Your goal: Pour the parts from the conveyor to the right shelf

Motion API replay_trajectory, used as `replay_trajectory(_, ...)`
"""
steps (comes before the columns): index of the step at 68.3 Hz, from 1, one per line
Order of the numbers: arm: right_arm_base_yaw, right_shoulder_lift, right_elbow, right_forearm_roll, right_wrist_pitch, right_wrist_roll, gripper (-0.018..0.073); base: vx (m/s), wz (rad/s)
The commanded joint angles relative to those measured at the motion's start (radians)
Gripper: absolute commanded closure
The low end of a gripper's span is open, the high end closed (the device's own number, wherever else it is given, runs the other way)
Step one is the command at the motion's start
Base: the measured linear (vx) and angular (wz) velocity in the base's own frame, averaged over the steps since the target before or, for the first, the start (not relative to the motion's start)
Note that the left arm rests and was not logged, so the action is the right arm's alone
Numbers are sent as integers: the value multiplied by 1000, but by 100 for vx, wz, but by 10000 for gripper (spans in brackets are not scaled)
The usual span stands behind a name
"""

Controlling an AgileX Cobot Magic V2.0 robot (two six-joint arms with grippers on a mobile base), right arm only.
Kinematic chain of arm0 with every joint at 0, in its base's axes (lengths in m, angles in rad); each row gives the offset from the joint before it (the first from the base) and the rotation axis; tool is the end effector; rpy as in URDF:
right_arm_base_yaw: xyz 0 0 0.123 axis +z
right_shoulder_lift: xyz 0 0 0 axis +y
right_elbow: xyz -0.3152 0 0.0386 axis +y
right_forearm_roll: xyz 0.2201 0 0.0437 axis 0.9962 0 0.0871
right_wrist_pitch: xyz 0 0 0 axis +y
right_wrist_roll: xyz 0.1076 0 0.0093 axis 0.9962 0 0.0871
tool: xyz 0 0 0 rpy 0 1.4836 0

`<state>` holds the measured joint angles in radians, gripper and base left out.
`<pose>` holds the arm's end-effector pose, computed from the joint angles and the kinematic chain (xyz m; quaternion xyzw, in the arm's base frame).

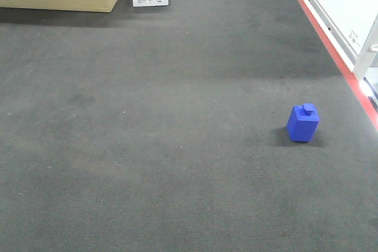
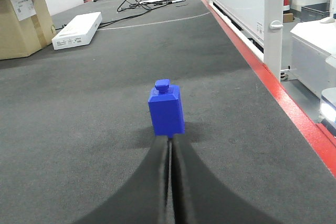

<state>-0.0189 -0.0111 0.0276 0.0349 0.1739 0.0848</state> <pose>0.0126 0.0004 0.1869 0.0492 0.7410 0.0358 0.6688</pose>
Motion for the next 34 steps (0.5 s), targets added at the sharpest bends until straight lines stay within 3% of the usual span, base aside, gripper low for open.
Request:
replay_trajectory(1, 0, -18, 0, 1, -74, -2, 570, 0, 0)
replay_trajectory(34, 0, -18, 0, 1, -74, -2, 570, 0, 0)
